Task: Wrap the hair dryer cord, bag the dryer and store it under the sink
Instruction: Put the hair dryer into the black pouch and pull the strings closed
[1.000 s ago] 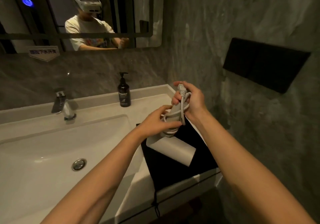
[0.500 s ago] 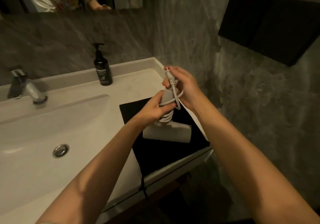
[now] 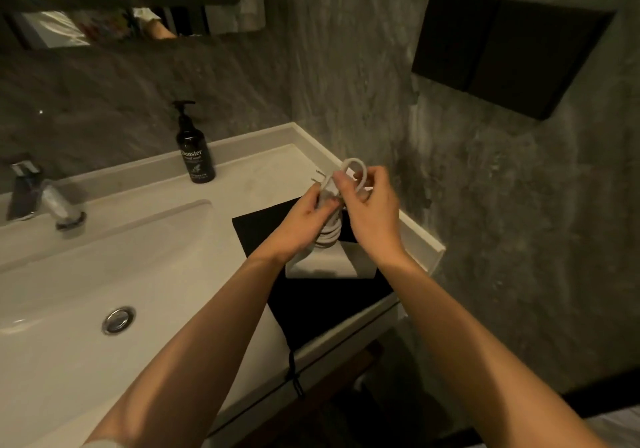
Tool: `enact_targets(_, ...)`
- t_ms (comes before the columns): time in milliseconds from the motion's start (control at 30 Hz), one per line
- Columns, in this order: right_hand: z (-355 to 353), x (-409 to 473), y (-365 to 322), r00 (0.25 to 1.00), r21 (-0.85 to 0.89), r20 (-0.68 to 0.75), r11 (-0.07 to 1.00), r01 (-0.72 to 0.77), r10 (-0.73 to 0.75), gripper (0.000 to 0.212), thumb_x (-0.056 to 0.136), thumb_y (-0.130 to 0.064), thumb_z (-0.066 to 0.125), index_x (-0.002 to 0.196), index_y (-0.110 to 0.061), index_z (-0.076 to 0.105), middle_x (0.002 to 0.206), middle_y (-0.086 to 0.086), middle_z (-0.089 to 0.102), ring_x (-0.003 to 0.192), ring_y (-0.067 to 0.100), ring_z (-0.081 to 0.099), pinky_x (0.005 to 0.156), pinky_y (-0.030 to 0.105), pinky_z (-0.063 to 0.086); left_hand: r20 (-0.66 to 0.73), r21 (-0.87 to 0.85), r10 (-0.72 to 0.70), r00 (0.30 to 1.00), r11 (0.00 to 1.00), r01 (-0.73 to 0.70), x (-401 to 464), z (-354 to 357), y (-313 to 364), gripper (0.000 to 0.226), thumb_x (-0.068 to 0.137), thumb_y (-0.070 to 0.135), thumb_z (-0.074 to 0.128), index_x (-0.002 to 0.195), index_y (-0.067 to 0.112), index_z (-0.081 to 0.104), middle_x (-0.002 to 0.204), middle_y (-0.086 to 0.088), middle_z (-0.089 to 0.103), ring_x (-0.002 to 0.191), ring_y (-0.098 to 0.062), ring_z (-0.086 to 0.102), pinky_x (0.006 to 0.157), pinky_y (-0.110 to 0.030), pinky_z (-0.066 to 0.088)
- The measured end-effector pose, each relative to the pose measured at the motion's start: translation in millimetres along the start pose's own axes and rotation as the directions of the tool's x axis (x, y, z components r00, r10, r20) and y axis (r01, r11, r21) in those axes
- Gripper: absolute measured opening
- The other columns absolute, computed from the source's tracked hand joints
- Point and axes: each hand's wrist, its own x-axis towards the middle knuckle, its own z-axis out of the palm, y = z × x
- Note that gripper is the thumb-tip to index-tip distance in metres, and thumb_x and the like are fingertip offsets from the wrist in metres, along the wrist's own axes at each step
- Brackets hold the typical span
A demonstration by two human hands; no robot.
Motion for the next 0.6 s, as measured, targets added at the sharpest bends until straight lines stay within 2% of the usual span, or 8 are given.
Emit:
enact_targets(33,-1.5,-5.4,4.0,1.0,-0.042,0.015,0.999,-0.007,0.008,0.048,0.074,-0.068,0.052,0.089,-0.022,0.049,0.077,-0.003,0.062,0.07,0.014,0.059,0.062,0.03,0.045,0.0,-0.01,-0.004,1.0,1.0,0.004,1.6,-0.1,-0.6,0.026,0.098,0.013,0.048,0.123,0.009,0.052,0.109,-0.002,0.066,0.101,-0.007,0.063,0.086,-0.016,0.049)
enact_targets(100,-4.1,-13.9,11.7,0.999,-0.139,0.03,0.99,-0.025,0.029,0.05,0.077,-0.071,0.045,0.086,-0.022,0.047,0.064,-0.006,0.057,0.06,0.01,0.055,0.055,0.031,0.041,-0.019,-0.004,-0.019,1.0,1.0,0.019,4.5,0.4,-2.0,0.025,0.097,0.013,0.05,0.121,0.008,0.053,0.107,-0.006,0.065,0.099,-0.016,0.062,0.081,-0.018,0.049)
enact_targets(167,-5.8,-19.9,15.1,1.0,-0.1,-0.007,0.995,-0.022,0.021,0.042,0.086,-0.062,0.045,0.081,-0.019,0.046,0.056,-0.008,0.049,0.052,0.003,0.049,0.051,0.027,0.035,-0.046,0.0,-0.01,0.999,1.0,0.01,5.5,1.1,-3.4,0.019,0.097,0.018,0.05,0.116,0.014,0.054,0.099,0.002,0.064,0.091,-0.006,0.06,0.075,-0.012,0.047)
enact_targets(267,-9.8,-21.7,13.2,0.998,0.095,-0.061,0.995,0.02,-0.015,0.026,0.098,-0.036,0.041,0.08,-0.018,0.047,0.059,-0.011,0.045,0.054,-0.003,0.044,0.051,0.013,0.033,-0.095,0.018,0.029,0.995,0.999,-0.027,7.0,0.5,-4.6,0.021,0.098,0.026,0.048,0.113,0.013,0.056,0.093,0.006,0.062,0.077,0.01,0.058,0.069,-0.005,0.043)
enact_targets(367,-13.4,-20.4,10.9,0.996,0.071,-0.051,0.994,0.081,-0.077,0.026,0.099,-0.026,0.041,0.078,-0.014,0.05,0.069,-0.004,0.05,0.064,0.004,0.046,0.059,0.014,0.035,-0.115,0.017,0.029,0.993,0.999,-0.028,8.4,-0.6,-5.3,0.023,0.098,0.031,0.048,0.112,0.016,0.057,0.093,0.005,0.063,0.074,0.013,0.058,0.068,-0.005,0.045)
enact_targets(467,-13.7,-21.6,9.8,0.994,-0.014,-0.081,0.997,0.075,-0.076,0.027,0.097,-0.026,0.049,0.075,-0.009,0.053,0.073,0.008,0.057,0.065,0.009,0.049,0.06,0.011,0.034,-0.109,0.021,0.027,0.994,0.999,-0.025,8.1,0.7,-8.4,0.018,0.097,0.033,0.049,0.107,0.021,0.058,0.09,0.005,0.063,0.075,0.007,0.058,0.067,-0.006,0.045)
enact_targets(533,-13.1,-23.4,8.5,0.995,-0.014,-0.097,0.999,0.037,-0.038,0.029,0.094,-0.03,0.054,0.075,-0.008,0.053,0.07,0.01,0.063,0.06,0.005,0.054,0.057,0.011,0.036,-0.114,0.019,0.029,0.993,0.999,-0.027,8.7,0.5,-9.3,0.026,0.097,0.037,0.049,0.111,0.017,0.058,0.091,0.004,0.062,0.078,0.001,0.057,0.067,-0.009,0.045)
enact_targets(600,-12.7,-23.6,6.5,0.989,-0.107,-0.138,0.993,0.038,-0.053,0.033,0.091,-0.036,0.056,0.072,-0.01,0.053,0.065,0.006,0.064,0.059,0.01,0.058,0.058,0.024,0.043,-0.117,0.021,0.028,0.993,0.999,-0.026,9.4,0.0,-8.7,0.034,0.096,0.04,0.049,0.116,0.013,0.057,0.089,0.007,0.062,0.077,0.002,0.056,0.066,-0.008,0.044)
